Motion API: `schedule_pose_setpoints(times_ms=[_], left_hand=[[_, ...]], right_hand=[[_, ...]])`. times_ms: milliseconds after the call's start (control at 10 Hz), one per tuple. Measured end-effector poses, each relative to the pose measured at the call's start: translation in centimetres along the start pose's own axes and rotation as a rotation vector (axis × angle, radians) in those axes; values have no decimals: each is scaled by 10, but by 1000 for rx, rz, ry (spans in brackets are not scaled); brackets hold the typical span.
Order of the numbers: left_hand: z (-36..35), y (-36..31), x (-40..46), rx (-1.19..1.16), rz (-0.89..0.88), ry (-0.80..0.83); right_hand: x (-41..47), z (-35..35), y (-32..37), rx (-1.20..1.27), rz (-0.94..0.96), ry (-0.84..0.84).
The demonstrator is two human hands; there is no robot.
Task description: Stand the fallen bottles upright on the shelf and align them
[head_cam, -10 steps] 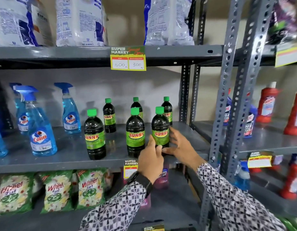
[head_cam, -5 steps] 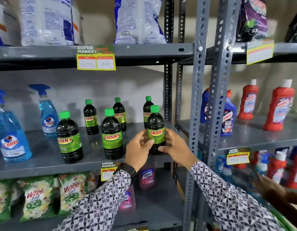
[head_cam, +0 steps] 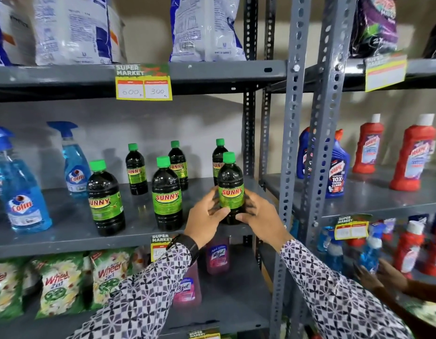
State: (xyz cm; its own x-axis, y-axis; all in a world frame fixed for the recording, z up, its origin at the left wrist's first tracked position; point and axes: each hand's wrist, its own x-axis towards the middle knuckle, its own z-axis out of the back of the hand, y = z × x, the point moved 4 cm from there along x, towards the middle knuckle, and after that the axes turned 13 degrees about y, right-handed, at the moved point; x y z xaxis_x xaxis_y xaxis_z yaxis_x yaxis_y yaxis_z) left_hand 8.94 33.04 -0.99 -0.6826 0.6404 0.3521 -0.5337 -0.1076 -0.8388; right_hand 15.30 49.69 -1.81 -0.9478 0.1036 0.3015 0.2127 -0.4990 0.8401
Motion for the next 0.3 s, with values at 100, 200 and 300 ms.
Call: schedule_pose_setpoints(times_ms=[100,200,300], left_hand=[[1,-1,-1,1,14,7],[2,-5,-12,6,36,-3],[24,-23,-32,108,-77,-128]], right_hand=[[-3,-1,3,-11,-16,13],[-12,-6,7,23,-34,-7],[-19,-6,31,-184,91,-237]])
